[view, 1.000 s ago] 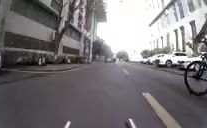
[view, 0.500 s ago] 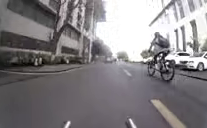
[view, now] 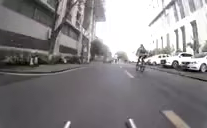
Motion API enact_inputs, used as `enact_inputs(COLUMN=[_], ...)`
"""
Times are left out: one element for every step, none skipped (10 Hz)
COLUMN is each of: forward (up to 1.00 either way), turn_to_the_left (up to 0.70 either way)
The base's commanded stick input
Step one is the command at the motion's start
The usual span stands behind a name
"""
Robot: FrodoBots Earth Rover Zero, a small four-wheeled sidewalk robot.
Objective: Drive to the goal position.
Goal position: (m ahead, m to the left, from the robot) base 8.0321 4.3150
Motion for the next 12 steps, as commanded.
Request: enact_inputs(forward=[0.70,0.70,0.70,0.70,0.70,0.70,0.70,0.70,0.70,0.70,0.70,0.70], turn_to_the_left=[-0.12,-0.14,-0.14,-0.12,-0.01,0.00,0.00,0.00,-0.08,-0.14,-0.14,-0.14])
